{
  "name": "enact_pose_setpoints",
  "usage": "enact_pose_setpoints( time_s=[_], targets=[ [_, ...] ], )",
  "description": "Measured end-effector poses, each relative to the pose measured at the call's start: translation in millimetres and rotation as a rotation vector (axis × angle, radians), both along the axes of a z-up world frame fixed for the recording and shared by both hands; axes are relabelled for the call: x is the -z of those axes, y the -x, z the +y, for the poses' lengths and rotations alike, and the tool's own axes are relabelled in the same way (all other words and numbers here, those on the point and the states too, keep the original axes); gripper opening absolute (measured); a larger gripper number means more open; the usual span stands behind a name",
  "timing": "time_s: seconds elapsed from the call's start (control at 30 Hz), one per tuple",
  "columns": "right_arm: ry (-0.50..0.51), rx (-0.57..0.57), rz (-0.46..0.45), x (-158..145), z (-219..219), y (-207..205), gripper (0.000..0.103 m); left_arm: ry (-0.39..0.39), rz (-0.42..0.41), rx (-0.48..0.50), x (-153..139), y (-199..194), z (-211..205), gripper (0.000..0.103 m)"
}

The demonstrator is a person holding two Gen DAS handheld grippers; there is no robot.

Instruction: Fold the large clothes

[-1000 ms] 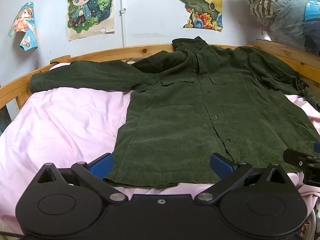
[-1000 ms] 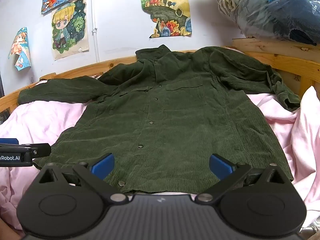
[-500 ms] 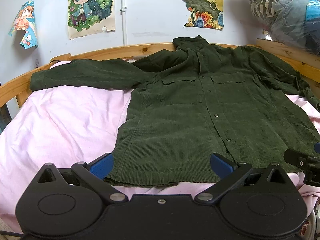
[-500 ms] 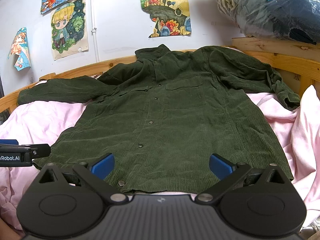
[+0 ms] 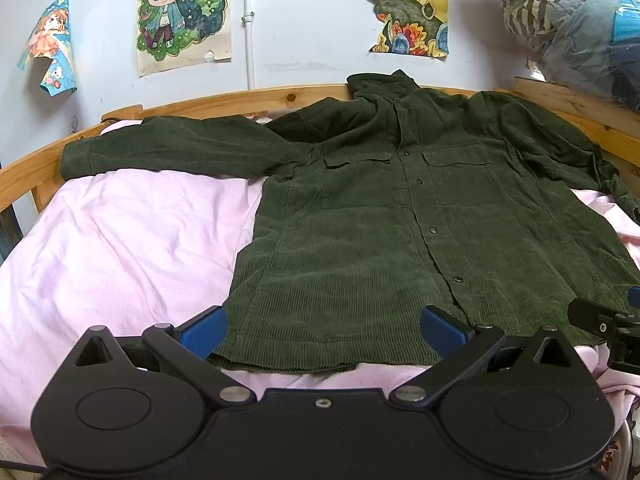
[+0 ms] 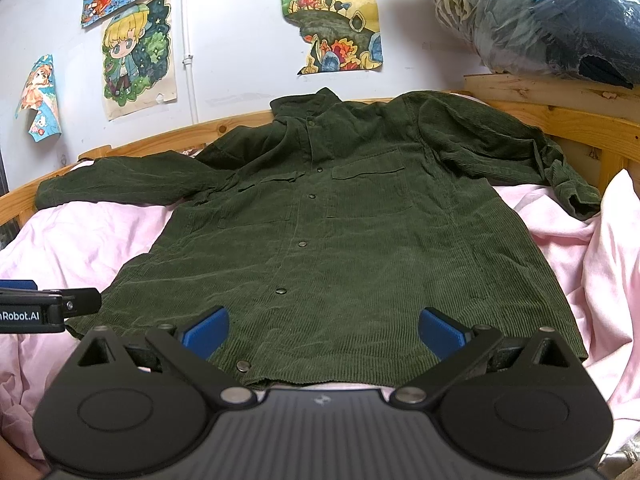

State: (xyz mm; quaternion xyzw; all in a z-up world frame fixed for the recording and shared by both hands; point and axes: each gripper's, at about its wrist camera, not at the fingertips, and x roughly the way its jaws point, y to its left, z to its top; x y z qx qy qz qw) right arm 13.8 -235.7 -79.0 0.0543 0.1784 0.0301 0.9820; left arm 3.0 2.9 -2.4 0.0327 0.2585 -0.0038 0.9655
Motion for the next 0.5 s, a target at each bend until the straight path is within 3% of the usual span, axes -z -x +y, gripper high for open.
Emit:
enact_pose_setpoints(
  time_s=[0.5],
  targets=[
    [0.0, -0.001, 0.0, -0.1, 0.5, 1.5, 0.103, 0.005, 0.002, -0.002, 2.0, -1.1, 1.0, 0.103]
  ],
)
